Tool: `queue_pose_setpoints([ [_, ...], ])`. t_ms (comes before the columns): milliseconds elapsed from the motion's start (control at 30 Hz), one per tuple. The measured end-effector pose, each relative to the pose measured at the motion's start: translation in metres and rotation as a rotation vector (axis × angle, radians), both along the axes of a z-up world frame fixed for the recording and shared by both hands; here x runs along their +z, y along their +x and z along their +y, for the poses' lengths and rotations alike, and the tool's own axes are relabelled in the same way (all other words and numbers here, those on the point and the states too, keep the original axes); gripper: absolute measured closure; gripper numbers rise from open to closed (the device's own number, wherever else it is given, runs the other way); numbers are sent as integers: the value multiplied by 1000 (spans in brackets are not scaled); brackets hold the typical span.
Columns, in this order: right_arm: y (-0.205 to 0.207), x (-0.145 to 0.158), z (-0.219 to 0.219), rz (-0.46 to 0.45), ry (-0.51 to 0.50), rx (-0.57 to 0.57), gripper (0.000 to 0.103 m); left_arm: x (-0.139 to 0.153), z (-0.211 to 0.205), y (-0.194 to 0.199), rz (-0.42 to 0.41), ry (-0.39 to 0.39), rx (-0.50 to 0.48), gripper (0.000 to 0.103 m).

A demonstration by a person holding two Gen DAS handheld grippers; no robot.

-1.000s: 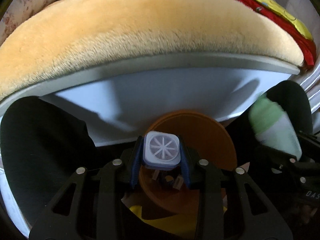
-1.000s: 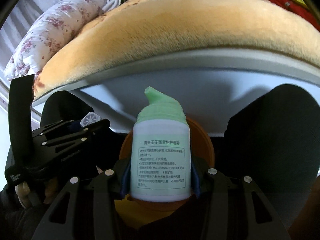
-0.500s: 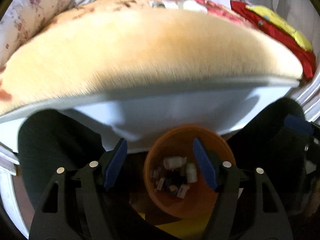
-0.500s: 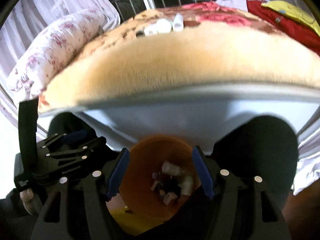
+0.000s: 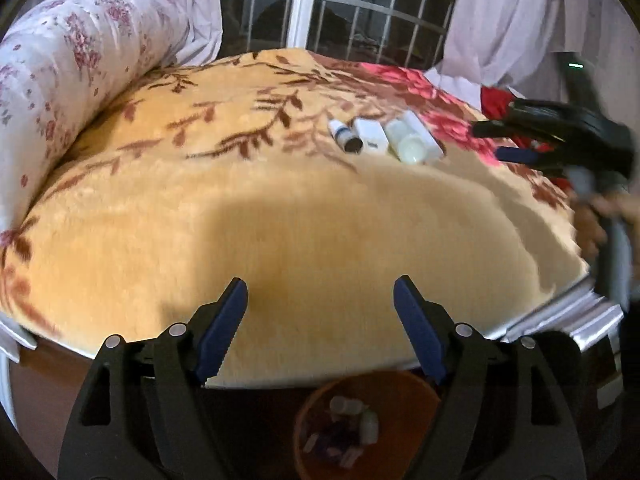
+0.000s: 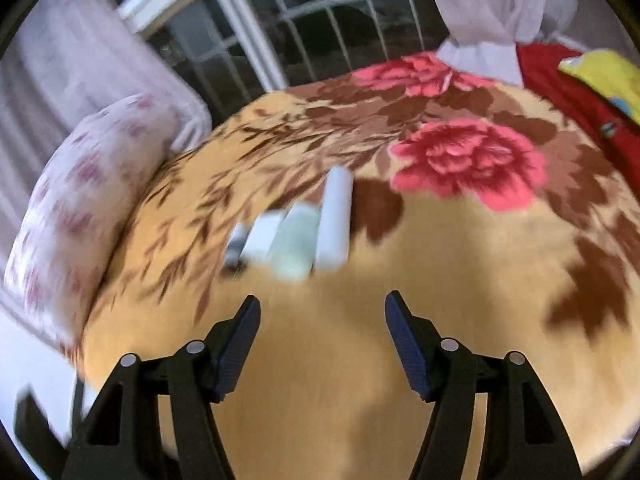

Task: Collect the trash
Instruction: 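Grasp the white cylindrical tube with the right tool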

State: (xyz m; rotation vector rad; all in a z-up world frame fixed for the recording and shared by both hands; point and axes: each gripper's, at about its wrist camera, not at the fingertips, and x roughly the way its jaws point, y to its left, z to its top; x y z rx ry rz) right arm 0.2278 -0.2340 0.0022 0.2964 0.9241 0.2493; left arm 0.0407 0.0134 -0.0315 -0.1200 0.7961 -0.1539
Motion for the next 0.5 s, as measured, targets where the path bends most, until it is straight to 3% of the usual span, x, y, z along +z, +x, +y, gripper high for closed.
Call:
queue_pose_setpoints([
  [67,37,-10,0,59,40,-20,51,3,-1,6,-6,7,2,29],
  [167,80,-28,0,139,77,-53,51,0,0,12,-4,16,2,29],
  [267,103,-42,7,197,76,-47,51,-5,3,14,5,8,-1,29],
  [400,115,-47,16,209,33,-54,54,-8,-1,13,-12,31,-9,26],
  [467,120,-49,20,215,-22,-60,73,-9,-4,12,-19,43,-13,25],
  [500,123,-54,23,235,-51,-50,75,-10,-5,12,-21,47,-11,24],
])
